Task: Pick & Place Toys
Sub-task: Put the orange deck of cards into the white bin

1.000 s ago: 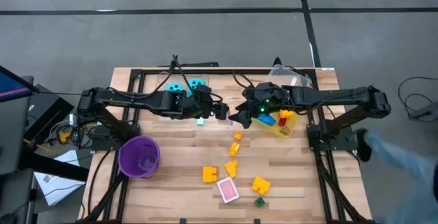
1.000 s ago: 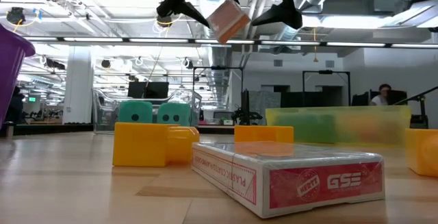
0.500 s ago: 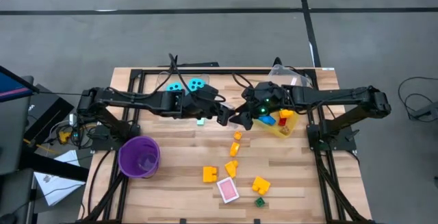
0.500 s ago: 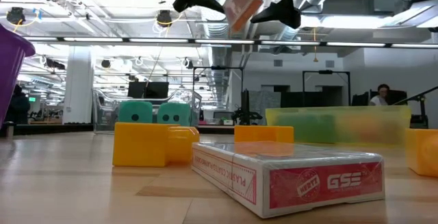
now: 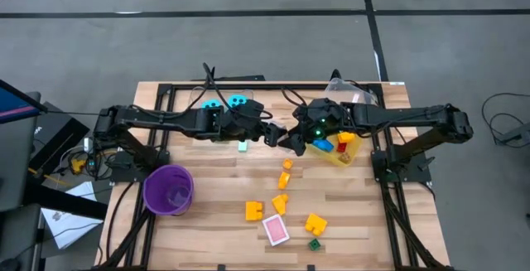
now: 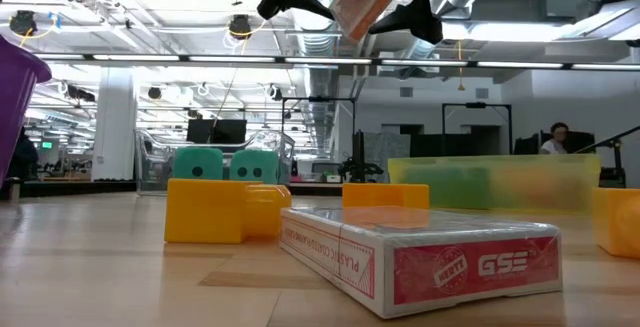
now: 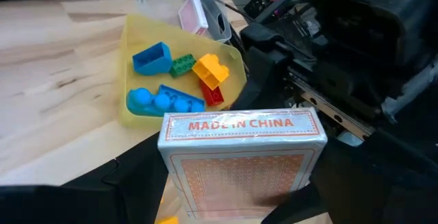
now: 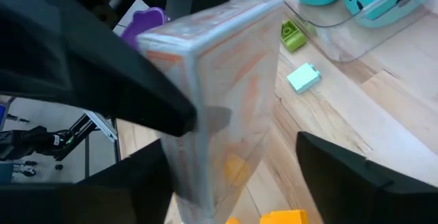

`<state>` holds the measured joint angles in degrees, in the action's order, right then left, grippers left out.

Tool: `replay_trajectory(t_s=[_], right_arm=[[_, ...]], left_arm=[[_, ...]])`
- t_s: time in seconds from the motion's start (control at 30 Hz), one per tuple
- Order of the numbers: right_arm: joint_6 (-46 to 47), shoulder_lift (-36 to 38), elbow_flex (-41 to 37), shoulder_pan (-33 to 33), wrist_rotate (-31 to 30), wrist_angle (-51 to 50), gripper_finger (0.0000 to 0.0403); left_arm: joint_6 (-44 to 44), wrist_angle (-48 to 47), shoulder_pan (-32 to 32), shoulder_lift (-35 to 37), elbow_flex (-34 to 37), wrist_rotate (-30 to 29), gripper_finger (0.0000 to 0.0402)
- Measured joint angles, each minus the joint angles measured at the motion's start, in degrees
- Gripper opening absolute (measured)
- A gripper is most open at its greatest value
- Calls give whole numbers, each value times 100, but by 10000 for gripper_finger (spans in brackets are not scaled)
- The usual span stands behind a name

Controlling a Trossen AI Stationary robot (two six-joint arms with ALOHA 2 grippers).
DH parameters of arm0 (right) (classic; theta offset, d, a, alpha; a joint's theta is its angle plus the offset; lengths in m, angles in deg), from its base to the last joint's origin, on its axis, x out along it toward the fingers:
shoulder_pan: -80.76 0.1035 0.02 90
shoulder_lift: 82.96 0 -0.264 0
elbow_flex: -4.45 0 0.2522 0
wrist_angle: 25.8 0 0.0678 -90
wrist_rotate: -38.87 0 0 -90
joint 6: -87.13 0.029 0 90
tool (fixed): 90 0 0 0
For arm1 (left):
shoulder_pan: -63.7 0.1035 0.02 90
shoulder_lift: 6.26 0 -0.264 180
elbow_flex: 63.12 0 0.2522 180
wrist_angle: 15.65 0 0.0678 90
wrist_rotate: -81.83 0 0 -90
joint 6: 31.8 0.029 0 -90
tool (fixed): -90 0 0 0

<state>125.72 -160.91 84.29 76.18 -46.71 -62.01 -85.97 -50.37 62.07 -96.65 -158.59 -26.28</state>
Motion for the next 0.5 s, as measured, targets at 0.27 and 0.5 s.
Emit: replay_trajectory(t_s=[0.27, 0.5], right_arm=[[1, 0, 0, 2, 21, 201, 149], [87, 0, -15, -11, 17, 183, 73]], left_arm=[[-199, -54, 7, -2, 0, 97, 303], [-396, -169, 3, 17, 0, 99, 329]])
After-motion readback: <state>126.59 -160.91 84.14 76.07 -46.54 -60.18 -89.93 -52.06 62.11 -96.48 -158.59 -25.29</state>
